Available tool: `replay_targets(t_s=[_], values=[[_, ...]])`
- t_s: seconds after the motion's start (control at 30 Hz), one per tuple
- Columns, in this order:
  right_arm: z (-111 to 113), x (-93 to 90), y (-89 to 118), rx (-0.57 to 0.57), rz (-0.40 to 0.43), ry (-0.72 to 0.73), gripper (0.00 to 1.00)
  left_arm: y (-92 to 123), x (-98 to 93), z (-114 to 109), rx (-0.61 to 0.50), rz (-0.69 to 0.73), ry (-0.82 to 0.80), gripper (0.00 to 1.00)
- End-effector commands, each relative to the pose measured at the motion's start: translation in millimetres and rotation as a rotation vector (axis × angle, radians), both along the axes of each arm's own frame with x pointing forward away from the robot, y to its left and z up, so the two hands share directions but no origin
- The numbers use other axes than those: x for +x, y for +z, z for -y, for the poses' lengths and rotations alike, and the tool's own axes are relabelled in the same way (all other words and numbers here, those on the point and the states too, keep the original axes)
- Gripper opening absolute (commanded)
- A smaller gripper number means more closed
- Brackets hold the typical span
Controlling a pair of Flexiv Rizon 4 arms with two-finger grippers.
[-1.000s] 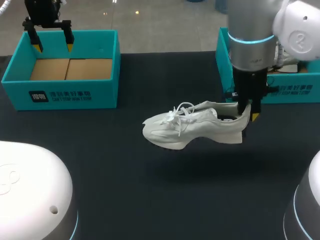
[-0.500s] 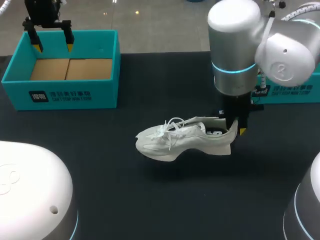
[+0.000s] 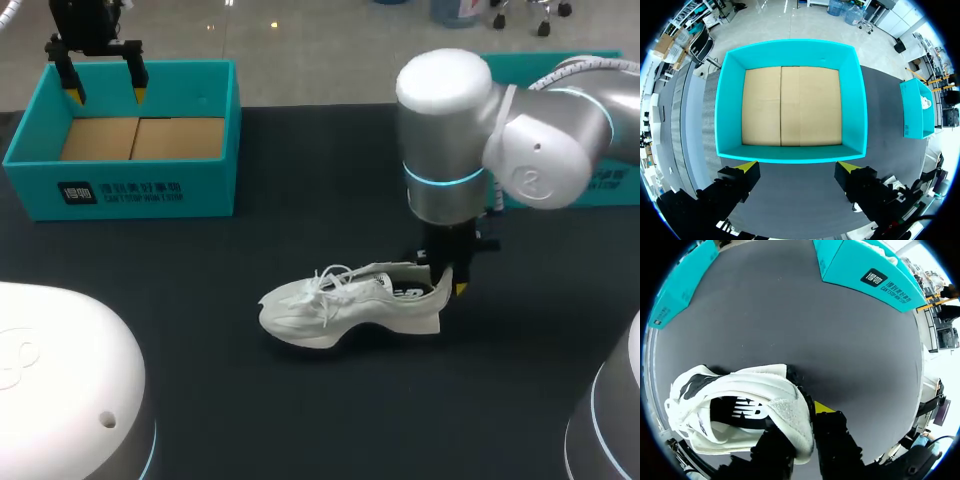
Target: Take the shoe out of the shoebox, open the shoe tongue, remove and reinsert the insole, then place the shoe into the shoebox
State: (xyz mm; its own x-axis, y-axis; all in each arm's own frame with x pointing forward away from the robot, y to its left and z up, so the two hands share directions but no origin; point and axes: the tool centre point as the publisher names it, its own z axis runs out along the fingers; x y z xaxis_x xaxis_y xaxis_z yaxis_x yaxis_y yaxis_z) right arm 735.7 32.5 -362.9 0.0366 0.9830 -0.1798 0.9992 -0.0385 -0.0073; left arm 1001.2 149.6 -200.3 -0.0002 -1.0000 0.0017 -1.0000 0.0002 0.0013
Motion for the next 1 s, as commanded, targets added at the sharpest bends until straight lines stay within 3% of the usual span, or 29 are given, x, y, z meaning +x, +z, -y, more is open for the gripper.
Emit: replay_targets(t_s=[0.03, 0.3, 0.33, 0.37, 0.4, 0.43, 0.47, 0.77, 1.0], values=[[-18.4, 7.1, -14.3, -0.028, -0.01, -0.007, 0.0, 0.0, -0.3, 0.0, 0.001, 0.0, 0.0, 1.0], [-19.4, 11.1, -34.9, -0.07, -0.032, -0.036, 0.0, 0.0, -0.3, 0.0, 0.001, 0.0, 0.0, 1.0], [-18.9, 11.5, -35.3, -0.073, -0.037, -0.041, 0.23, 0.0, -0.3, 0.0, 0.001, 0.0, 0.0, 1.0], [-18.3, 11.7, -35.0, -0.073, -0.037, -0.041, 0.36, 0.0, -0.3, 0.0, 0.001, 0.0, 0.0, 1.0], [-17.7, 11.2, -32.6, -0.073, -0.038, -0.042, 0.58, 0.0, -0.3, 0.0, 0.001, 0.0, 0.0, 1.0], [-17.7, 10.2, -29.1, -0.073, -0.039, -0.042, 0.96, 0.0, -0.3, 0.0, 0.001, 0.0, 0.0, 1.0], [-17.4, 9.4, -25.3, -0.074, -0.035, -0.04, 1.0, 0.0, -0.3, 0.0, 0.001, 0.0, 0.0, 1.0], [-19.6, -8.6, 34.5, 0.061, -0.036, 0.066, 1.0, 0.0, -0.3, 0.0, 0.001, 0.0, 0.0, 1.0], [-26.9, -15.0, 76.6, 0.233, -0.011, 0.387, 1.0, 0.0, -0.3, 0.0, 0.001, 0.0, 0.0, 1.0]])
